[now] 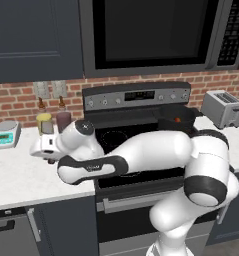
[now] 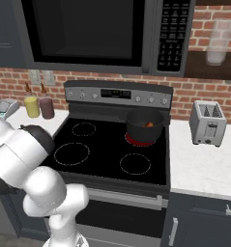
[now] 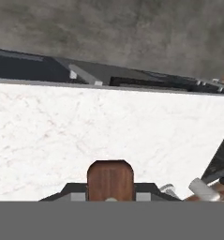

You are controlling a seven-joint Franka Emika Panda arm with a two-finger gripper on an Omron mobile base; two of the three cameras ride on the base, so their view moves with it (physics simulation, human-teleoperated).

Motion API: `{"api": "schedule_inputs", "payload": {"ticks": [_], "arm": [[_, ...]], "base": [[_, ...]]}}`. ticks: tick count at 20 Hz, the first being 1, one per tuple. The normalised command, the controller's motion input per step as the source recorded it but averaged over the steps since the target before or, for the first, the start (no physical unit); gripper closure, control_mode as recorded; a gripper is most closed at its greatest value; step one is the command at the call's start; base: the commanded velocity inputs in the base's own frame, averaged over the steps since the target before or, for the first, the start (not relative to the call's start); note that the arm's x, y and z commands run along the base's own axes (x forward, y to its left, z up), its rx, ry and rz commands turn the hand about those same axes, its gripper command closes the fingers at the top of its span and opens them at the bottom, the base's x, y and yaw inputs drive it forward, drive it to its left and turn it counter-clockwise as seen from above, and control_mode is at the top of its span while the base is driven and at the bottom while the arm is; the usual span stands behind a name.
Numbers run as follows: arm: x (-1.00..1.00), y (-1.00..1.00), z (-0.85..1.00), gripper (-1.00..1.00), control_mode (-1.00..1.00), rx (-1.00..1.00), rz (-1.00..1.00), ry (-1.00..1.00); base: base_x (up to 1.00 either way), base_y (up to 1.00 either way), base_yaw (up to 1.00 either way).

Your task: Put the bell pepper and bell pepper in the pot. Retrieve the spatula and lightly stir the vegetables in the pot.

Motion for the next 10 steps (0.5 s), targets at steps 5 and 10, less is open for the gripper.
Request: {"api": "schedule_inputs", "payload": {"ticks": [5, 10], "arm": [[-0.29, -0.19, 1.00, 1.00, -1.00, 0.42, -0.26, 0.22], [-0.21, -0.50, 0.90, 1.00, -1.00, 0.45, -0.34, 0.33]], "base": [[0.00, 0.00, 0.00], [0.00, 0.00, 0.00]]}}
